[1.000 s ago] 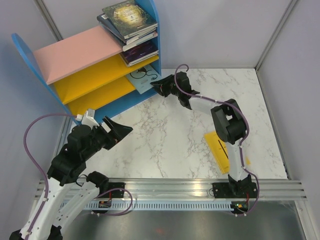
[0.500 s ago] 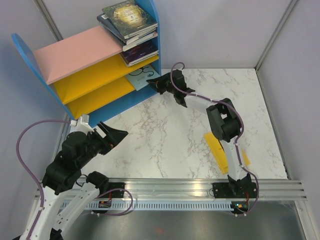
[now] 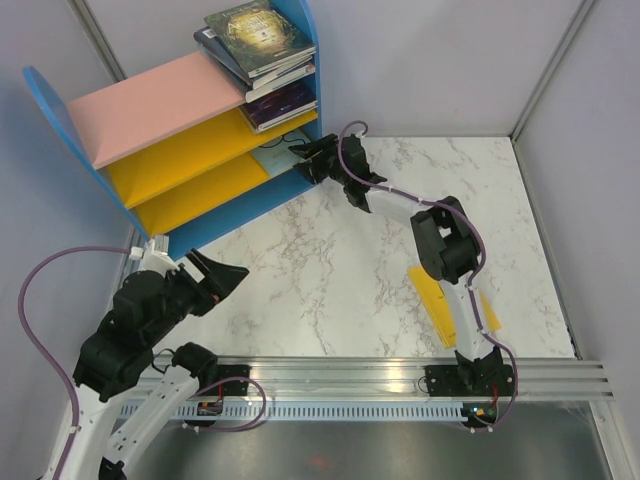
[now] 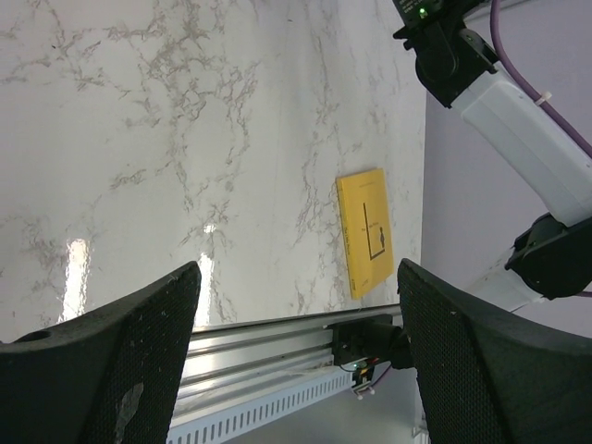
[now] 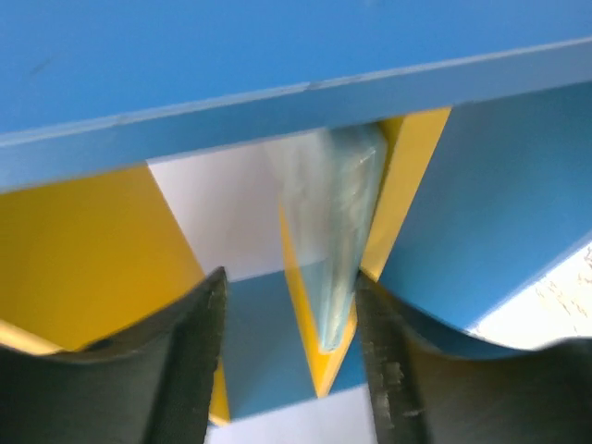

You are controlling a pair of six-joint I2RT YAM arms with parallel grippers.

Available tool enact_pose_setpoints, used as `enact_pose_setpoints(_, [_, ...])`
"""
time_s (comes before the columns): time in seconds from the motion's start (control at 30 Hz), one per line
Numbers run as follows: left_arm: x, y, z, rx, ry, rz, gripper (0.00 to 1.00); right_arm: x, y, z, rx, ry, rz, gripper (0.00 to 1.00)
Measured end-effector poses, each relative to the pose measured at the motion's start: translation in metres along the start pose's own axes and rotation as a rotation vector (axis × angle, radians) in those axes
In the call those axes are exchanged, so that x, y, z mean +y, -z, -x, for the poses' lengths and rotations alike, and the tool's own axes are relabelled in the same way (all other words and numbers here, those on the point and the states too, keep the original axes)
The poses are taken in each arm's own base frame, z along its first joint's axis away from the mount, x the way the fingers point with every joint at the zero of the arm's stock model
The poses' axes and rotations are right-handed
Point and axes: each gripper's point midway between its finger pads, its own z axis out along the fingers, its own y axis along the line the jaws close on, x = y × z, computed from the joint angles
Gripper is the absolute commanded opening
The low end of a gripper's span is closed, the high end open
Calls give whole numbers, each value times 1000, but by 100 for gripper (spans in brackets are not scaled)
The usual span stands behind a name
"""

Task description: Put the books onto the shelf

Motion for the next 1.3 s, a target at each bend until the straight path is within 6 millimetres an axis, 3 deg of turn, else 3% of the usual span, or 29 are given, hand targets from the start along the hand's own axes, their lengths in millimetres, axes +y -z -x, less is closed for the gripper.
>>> enact_pose_setpoints(0.07, [0, 0, 0, 3, -4, 4, 89, 3, 6, 2, -2, 11, 3, 67])
enact_pose_setpoints(0.2, [0, -5, -2, 27, -19, 17, 89, -10, 31, 7, 4, 36, -48, 72])
enact_pose_setpoints(0.3, [-1, -12, -6, 62, -30, 25, 89, -17, 63, 17, 3, 78, -94, 73])
enact_pose_setpoints(0.43, [-7, -22, -12, 115, -47, 14, 88, -2, 126, 35, -26, 160, -123, 73])
enact_pose_setpoints(0.53, [-13, -37, -20, 173, -56, -13, 86, 14, 187, 59, -95, 220, -155, 73])
enact_pose_setpoints(0.63, [-8, -57, -38, 260, -47, -19, 85, 18, 251, 103, -226, 255, -222, 72])
enact_pose_setpoints(0.73, [1, -74, -58, 341, -35, -22, 84, -18, 310, 155, -362, 221, -388, 70])
enact_pose_setpoints(0.83, [9, -86, -74, 417, -21, -18, 84, -90, 366, 189, -443, 113, -619, 70])
enact_pose_setpoints(0.93, [10, -91, -84, 467, -12, -32, 83, -165, 425, 193, -473, -46, -843, 68])
enact_pose_setpoints(1.0, [8, -91, -87, 482, -13, -51, 83, -197, 460, 189, -488, -142, -951, 68])
enact_pose_setpoints(1.13, [8, -85, -93, 494, -15, -90, 83, -217, 502, 185, -530, -196, -1079, 68])
enact_pose_setpoints(1.3, [12, -72, -98, 471, -11, -133, 82, -218, 524, 183, -566, -150, -1170, 67])
